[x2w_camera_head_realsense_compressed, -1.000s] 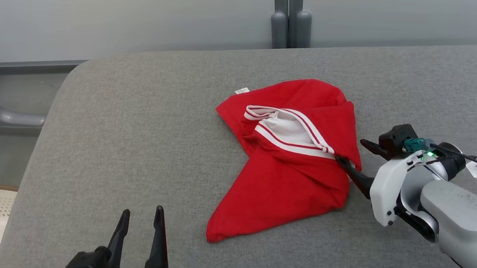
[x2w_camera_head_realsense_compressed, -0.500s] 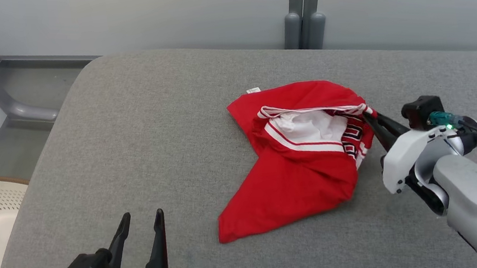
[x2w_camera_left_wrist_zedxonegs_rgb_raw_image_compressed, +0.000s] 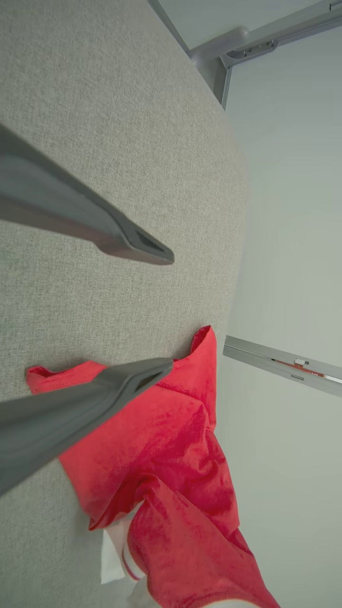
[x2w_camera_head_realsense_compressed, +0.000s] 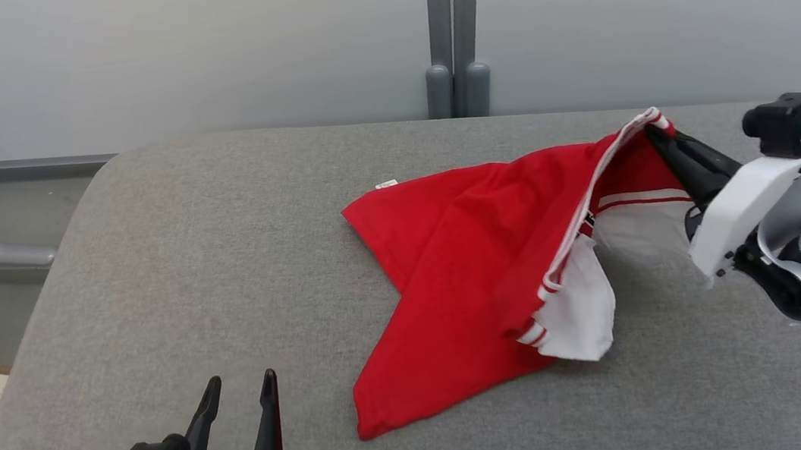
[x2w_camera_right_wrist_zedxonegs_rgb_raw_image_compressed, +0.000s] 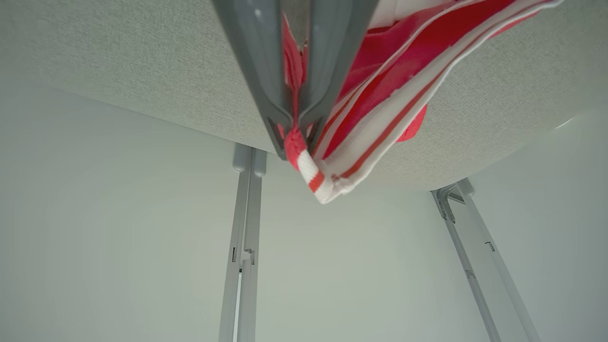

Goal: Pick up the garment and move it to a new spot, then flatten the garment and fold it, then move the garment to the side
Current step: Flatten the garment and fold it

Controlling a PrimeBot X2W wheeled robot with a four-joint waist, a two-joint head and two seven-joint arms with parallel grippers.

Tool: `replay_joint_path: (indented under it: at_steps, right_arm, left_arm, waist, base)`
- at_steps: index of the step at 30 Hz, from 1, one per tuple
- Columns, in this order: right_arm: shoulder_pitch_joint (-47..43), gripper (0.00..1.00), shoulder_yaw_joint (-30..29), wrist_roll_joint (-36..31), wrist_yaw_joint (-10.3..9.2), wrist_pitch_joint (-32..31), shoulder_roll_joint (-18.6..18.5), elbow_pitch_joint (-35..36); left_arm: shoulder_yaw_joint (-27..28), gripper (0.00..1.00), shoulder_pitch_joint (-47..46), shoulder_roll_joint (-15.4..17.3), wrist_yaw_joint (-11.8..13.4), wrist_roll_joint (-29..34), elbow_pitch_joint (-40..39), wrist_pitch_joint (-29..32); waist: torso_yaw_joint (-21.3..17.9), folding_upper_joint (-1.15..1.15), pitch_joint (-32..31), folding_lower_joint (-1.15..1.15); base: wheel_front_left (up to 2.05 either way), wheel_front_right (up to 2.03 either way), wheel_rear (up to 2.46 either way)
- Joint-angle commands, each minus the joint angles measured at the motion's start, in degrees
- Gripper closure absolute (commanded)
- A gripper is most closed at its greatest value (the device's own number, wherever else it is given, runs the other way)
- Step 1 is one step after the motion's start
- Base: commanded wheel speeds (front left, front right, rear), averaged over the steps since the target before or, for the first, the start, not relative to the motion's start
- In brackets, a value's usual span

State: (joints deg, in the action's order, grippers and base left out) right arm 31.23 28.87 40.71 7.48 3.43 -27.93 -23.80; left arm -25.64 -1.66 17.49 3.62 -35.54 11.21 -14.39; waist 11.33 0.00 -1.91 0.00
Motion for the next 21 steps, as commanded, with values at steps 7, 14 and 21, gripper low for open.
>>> replay_joint_path:
  at_steps: [7, 14, 21]
  right_arm:
    - [-7.4, 1.0, -7.5, -2.1, 0.03, -6.8, -3.3, 7.2]
    - [-7.7, 1.0, -10.9, -4.8, 0.03, -8.7, -3.0, 8.0]
    - [-3.1, 1.0, -11.2, -6.0, 0.02, -6.8, -3.2, 0.9]
  left_arm:
    - [0.1, 0.0, 0.2, 0.2, 0.3, -0.3, -0.4, -0.2]
    - [-0.7, 0.0, -1.8, -0.5, -0.4, 0.0, -0.1, -0.1]
    - [-1.1, 0.0, -3.7, -1.1, -1.0, 0.3, 1.0, -0.3]
  waist:
    - [-3.4, 0.0, 0.3, 0.0]
    - [-2.0, 0.0, 3.0, 0.0]
    - [1.9, 0.0, 5.7, 0.0]
  base:
    - [0.0, 0.0, 0.0]
    - [0.0, 0.0, 0.0]
    - [0.0, 0.0, 0.0]
